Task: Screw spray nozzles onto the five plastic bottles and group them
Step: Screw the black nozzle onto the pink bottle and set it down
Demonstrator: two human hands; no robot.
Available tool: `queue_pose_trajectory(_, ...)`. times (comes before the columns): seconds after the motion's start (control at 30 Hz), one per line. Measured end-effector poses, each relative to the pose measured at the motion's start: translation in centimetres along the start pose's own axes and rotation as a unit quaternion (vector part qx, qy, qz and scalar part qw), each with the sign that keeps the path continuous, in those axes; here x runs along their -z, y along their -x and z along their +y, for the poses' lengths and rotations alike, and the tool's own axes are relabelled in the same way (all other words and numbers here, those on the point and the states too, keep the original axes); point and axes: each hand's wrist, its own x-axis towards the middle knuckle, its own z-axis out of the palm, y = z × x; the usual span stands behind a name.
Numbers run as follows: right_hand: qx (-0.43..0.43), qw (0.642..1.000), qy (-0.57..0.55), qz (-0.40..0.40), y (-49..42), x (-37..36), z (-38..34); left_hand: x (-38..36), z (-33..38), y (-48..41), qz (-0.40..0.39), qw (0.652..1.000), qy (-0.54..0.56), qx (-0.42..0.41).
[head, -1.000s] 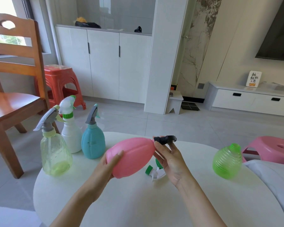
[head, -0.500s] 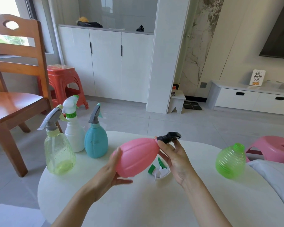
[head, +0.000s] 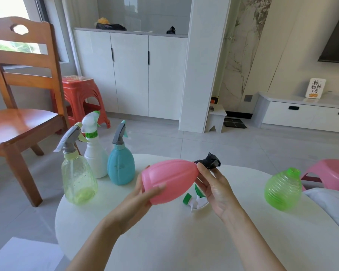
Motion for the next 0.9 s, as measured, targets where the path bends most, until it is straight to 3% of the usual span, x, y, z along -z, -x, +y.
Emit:
queue_pose_trajectory(0.07, -0.002, 1.000, 0.007, -0.007, 0.1, -0.3, 0.3, -0.3, 0.3, 0.2, -0.010, 0.996, 0.077, 0.051)
queue_pose_trajectory(0.13, -0.001, 1.000, 0.010, -0.004, 0.1, -0.3, 0.5, -0.6, 0.3, 0.3, 0.002, 0.995, 0.042, 0.087)
queue_pose_trajectory(0.3, -0.009, 1.000, -0.018, 0.000, -0.2, 0.2, 0.1, -0.2, 0.4, 0.2, 0.002, 1.000, 0.020, 0.014)
queue_pose_trajectory(0.37, -0.010, 1.000, -0.010, -0.009, -0.1, 0.1, 0.1, -0.5, 1.0, 0.4, -0.028, 0.994, 0.082, 0.065)
queue_pose_trajectory(0.43, -0.008, 1.000, -0.001, -0.009, -0.1, 0.1, 0.2, -0.7, 0.8, 0.6, -0.026, 0.992, 0.071, 0.102)
queue_pose_trajectory(0.6, -0.011, 1.000, -0.020, -0.004, -0.2, 0.3, -0.1, -1.0, 0.6, 0.5, 0.021, 0.999, -0.023, -0.018)
queue_pose_trajectory(0.7, -0.001, 1.000, 0.000, -0.016, -0.1, 0.1, 0.0, -1.3, 0.6, 0.6, -0.005, 0.996, 0.060, 0.063)
queue_pose_trajectory(0.77, 0.005, 1.000, 0.011, -0.014, -0.1, 0.0, 0.0, -1.6, 0.1, 0.6, -0.011, 0.992, 0.057, 0.109)
queue_pose_trajectory(0.9, 0.013, 1.000, -0.005, 0.006, -0.4, 0.4, -0.2, -1.5, 0.1, 0.3, 0.038, 0.999, -0.010, 0.020)
